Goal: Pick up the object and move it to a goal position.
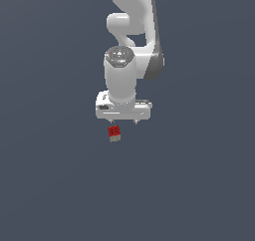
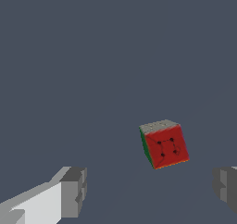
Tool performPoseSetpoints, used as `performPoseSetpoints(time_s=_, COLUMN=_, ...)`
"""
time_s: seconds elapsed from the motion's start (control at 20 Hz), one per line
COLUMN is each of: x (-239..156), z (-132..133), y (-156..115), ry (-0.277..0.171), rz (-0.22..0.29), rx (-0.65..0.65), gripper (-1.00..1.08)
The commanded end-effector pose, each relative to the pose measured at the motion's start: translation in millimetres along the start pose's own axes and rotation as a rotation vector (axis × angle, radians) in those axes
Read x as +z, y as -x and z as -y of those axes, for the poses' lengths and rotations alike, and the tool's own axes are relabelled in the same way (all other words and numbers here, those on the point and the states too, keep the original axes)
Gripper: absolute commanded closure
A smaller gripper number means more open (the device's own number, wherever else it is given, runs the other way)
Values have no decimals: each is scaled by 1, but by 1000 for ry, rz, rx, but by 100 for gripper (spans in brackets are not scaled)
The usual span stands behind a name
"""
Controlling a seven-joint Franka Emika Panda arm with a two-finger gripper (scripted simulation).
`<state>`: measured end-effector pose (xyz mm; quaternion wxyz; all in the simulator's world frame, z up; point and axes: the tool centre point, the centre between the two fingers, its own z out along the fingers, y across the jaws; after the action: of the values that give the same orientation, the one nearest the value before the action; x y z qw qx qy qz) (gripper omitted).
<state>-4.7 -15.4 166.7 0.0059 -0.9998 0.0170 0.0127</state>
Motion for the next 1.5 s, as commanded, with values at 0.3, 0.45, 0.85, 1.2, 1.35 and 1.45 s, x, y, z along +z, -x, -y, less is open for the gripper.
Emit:
performPoseSetpoints(time_s=0.3, x=-12, z=-13, y=-6, ry=-4, rz=-22, rx=10, gripper=-92)
performPoseSetpoints(time_s=0.45, x=-17, z=-18, y=-9, ry=-6, rz=-33, rx=15, gripper=-92)
performPoseSetpoints(time_s=0.85, x=-15, z=-18, y=-9, ry=-7, rz=-31, rx=33, gripper=-92)
performPoseSetpoints(time_s=1.2, x=-8, z=-20, y=-8, ry=-10, rz=-30, rx=116, gripper=-92)
performPoseSetpoints(time_s=1.35, x=-3, z=-21, y=-7, ry=-12, rz=-29, rx=172, gripper=-92)
performPoseSetpoints(time_s=1.45, x=0, z=-21, y=-6, ry=-13, rz=-28, rx=216, gripper=-92)
